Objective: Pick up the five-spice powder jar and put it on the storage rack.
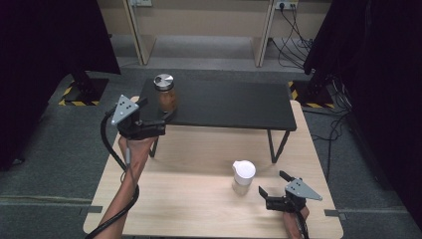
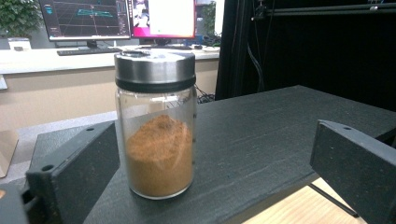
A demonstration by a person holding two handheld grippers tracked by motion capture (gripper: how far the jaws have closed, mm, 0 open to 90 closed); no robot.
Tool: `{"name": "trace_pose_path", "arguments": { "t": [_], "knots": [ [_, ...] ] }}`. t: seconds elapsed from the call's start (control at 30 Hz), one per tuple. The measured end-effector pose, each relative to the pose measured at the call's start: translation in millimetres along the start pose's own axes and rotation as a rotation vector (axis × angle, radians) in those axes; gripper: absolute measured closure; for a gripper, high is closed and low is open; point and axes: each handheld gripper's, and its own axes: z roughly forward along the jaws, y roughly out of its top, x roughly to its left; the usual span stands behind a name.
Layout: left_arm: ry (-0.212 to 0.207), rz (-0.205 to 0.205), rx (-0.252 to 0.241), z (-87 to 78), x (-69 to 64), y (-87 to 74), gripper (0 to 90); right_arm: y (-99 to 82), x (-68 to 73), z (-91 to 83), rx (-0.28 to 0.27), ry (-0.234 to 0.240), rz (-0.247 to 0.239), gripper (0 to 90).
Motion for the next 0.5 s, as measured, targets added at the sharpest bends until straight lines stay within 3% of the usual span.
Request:
{"name": "trace_pose_path", "arguments": {
  "t": [0.2, 0.5],
  "knots": [
    [-0.018, -0.017, -0.021, -8.4, -1.9, -17.2, 0.9, 0.3, 0.5, 0.0, 0.001, 0.0, -0.004, 1.4],
    [-0.026, 0.011, -0.022, -18.3, -5.1, -44.7, 1.1, 0.4, 0.6, 0.2, 0.001, 0.0, -0.007, 1.4]
  ]
}}
